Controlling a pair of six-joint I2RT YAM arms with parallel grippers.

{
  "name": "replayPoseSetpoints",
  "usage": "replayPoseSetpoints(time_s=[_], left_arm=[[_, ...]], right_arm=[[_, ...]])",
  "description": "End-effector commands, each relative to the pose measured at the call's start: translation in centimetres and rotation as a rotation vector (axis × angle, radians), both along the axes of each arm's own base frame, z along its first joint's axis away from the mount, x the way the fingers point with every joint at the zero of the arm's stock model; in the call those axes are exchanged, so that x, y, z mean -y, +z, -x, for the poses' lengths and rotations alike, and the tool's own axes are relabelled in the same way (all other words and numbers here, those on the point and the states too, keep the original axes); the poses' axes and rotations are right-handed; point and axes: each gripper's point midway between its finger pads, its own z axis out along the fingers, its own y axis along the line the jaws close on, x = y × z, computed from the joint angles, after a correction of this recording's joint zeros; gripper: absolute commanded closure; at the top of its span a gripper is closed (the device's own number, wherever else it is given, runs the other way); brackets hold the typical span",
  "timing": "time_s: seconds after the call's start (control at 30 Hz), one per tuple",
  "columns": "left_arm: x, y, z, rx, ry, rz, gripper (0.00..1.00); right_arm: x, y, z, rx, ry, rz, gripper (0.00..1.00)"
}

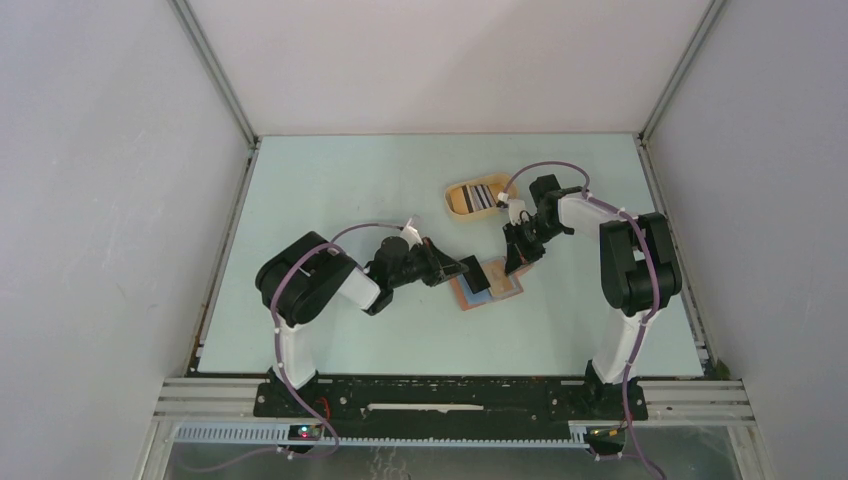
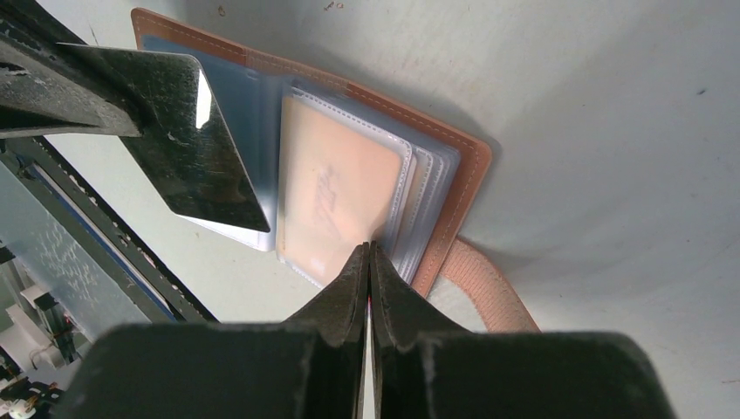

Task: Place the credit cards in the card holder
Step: Insert the credit card into the card holder.

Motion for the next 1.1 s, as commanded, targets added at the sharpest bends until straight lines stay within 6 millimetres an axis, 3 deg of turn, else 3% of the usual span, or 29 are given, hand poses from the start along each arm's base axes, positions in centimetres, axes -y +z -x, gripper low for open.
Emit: replayPoseSetpoints(time_s=[0.0, 1.07], left_arm=[[0.2, -0.1, -0.1, 0.007, 0.007, -0.006, 1.0], [1.4, -3.0, 1.1, -0.083, 0.007, -0.067, 1.0]], right_arm=[[0.5, -0.7, -0.6, 0.014, 0.002, 0.053, 0.92], [0.6, -0.5, -0.7, 0.019, 0.004, 0.056, 0.92]])
